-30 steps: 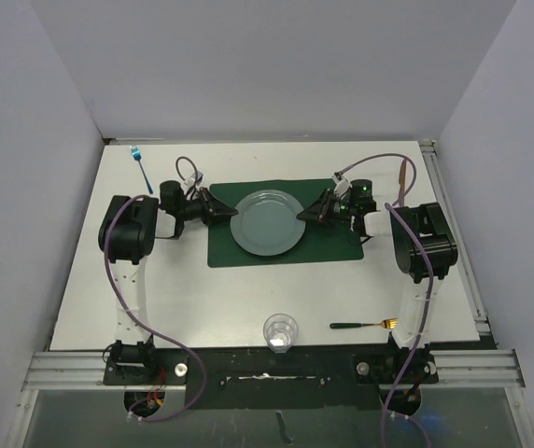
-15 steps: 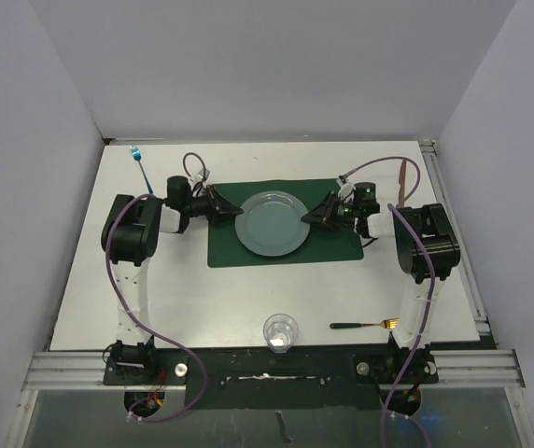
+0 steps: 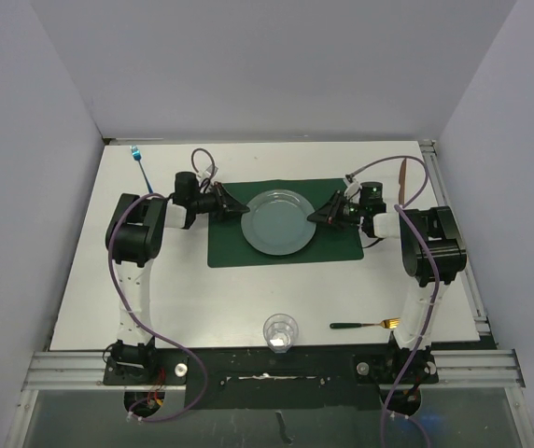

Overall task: Set the dinner table for one person
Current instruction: Adjust the plate on the napkin.

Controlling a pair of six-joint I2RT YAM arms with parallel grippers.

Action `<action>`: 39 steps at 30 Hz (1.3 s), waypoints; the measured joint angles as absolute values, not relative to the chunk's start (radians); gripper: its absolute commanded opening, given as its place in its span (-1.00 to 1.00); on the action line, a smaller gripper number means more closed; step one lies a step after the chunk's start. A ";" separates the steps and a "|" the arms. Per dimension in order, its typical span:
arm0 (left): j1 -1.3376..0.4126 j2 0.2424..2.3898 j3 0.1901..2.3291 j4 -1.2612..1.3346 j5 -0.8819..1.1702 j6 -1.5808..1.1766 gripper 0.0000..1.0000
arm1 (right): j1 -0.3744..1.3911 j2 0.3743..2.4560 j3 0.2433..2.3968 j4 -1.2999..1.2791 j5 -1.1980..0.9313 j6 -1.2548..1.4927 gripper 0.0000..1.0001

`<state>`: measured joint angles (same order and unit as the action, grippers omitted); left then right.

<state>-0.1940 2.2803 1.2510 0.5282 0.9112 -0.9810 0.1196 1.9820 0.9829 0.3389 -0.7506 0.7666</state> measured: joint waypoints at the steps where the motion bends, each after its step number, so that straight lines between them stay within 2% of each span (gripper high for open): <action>1: -0.196 2.280 1.251 0.523 0.909 -0.979 -1.00 | 0.119 1.982 0.982 0.336 -0.751 0.766 -1.00; 39: -0.228 2.308 1.334 0.409 0.871 -0.906 -1.00 | 0.083 2.039 0.979 0.378 -0.779 0.777 -1.00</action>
